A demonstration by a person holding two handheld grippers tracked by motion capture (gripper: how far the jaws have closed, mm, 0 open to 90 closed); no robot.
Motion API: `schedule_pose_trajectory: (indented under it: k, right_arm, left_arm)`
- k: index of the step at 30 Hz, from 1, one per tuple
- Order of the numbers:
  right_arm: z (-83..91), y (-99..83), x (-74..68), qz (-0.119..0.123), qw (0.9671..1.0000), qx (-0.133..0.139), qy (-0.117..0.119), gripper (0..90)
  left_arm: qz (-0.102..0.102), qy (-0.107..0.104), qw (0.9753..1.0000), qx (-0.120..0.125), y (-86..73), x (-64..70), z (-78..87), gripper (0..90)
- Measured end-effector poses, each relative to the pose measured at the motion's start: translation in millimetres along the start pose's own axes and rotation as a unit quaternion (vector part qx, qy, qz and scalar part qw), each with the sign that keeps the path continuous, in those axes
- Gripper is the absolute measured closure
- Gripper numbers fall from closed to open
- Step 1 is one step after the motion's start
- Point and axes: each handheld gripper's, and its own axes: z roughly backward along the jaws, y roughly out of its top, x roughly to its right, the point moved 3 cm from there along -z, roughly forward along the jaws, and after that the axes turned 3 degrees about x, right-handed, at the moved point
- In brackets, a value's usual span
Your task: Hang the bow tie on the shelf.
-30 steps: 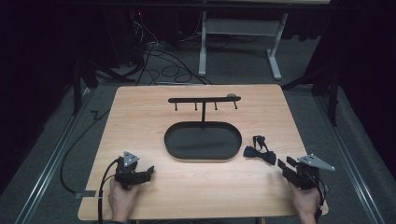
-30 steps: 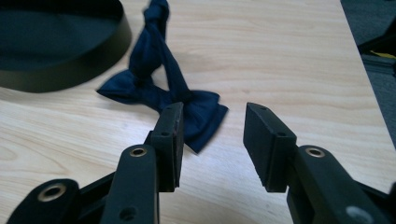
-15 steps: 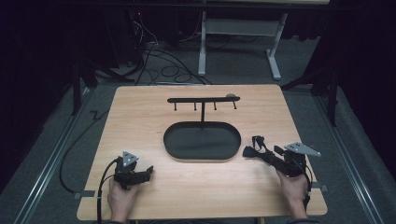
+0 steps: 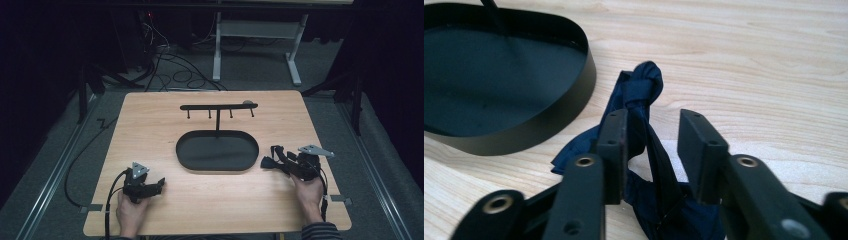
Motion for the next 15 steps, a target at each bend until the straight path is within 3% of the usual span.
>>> schedule_pose_trajectory:
  k: [7,15]
  right_arm:
    - [0.0,-0.4,-0.8,0.014,0.9999,-0.003,0.007,89.6]
    - [5.3,1.6,-0.8,0.023,0.9996,0.011,0.013,90.0]
  left_arm:
    - [0.0,0.0,1.0,0.0,0.0,0.0,0.0,18.6]
    - [0.0,0.0,1.0,0.0,0.0,0.0,0.0,18.6]
